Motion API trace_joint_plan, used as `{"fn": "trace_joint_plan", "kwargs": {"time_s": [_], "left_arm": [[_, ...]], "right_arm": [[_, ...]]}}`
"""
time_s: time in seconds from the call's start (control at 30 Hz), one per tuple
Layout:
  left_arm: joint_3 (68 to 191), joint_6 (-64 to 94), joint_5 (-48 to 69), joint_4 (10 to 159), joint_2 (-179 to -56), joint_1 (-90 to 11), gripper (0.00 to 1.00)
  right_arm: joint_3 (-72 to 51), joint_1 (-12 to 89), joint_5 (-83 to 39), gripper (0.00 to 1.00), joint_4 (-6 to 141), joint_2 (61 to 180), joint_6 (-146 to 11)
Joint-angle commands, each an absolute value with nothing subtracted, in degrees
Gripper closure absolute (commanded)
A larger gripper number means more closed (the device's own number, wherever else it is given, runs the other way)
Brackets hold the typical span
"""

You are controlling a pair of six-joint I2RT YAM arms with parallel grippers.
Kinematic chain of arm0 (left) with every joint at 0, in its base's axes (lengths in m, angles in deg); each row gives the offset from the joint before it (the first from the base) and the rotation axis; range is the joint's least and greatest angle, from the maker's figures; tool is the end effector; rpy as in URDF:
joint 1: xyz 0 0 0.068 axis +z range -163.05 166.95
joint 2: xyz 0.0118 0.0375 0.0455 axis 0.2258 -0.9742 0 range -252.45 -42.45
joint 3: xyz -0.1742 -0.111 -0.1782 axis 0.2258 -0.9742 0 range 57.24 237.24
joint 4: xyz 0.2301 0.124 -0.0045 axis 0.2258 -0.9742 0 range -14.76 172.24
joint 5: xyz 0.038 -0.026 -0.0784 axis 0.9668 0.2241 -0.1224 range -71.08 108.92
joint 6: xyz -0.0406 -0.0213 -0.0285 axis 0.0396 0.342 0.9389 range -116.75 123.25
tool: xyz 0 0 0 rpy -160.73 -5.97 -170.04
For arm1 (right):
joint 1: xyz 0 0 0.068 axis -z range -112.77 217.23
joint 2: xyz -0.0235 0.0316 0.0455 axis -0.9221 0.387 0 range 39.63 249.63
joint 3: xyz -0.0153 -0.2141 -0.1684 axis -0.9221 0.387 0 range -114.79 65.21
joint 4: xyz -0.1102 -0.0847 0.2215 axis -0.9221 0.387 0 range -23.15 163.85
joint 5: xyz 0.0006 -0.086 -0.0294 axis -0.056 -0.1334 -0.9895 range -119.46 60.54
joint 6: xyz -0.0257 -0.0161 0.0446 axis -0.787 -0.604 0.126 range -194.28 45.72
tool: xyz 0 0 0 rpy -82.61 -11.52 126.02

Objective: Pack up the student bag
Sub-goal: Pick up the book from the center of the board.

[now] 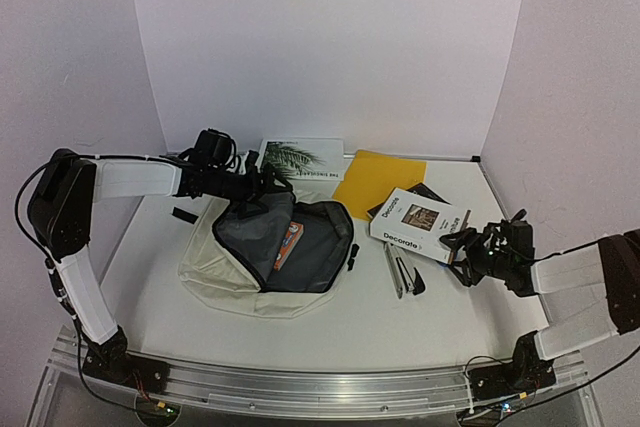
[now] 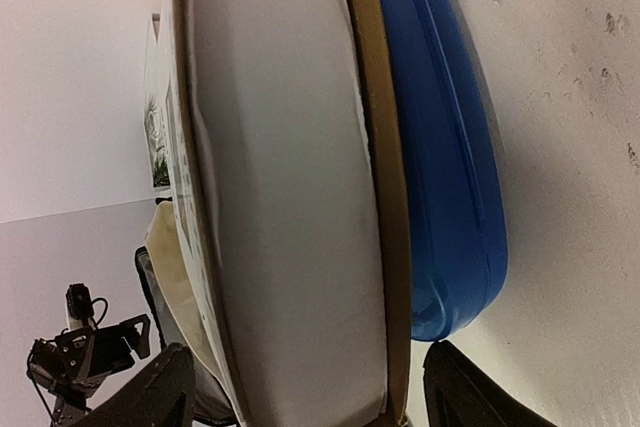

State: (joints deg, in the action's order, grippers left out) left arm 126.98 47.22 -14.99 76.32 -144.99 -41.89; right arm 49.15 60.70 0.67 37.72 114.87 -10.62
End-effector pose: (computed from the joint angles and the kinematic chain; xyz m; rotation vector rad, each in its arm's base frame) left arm 0.3377 -0.2087 0.2241 0.0327 2.4665 -1.2942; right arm 0.2170 0.0429 0.1366 0.7722 2.1526 1.2469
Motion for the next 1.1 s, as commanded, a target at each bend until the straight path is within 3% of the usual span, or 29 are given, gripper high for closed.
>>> {"fn": "trace_joint_plan", "kwargs": {"time_s": [0.0,0.07,0.23,0.4,0.77,1.07], "left_arm": [[129.1,47.6,-15.4,77.6,-145.8,-41.9,0.0],[129.2,47.4,-15.4,77.4,-145.8,-41.9,0.0],[129.2,47.2,-14.8,76.8,-145.6,-41.9,0.0],[128.4,46.8,-13.6,77.0,-144.4,-41.9,0.0],[129.1,45.5,-12.1,77.0,-141.7,-41.9,0.0],[128.6,46.1,-18.6,85.5,-136.3,-42.2,0.0]], "right_arm": [[50.0,60.7,2.5,0.24,31.0,118.2,-8.4],[50.2,60.6,2.7,0.27,29.5,119.3,-7.9],[50.4,60.6,2.6,0.49,27.8,119.0,-6.7],[51.1,60.7,1.8,0.61,28.0,113.5,-4.4],[46.5,60.7,-2.8,0.71,39.2,93.7,-4.5],[36.3,60.6,5.4,0.74,39.9,94.7,-10.7]]}}
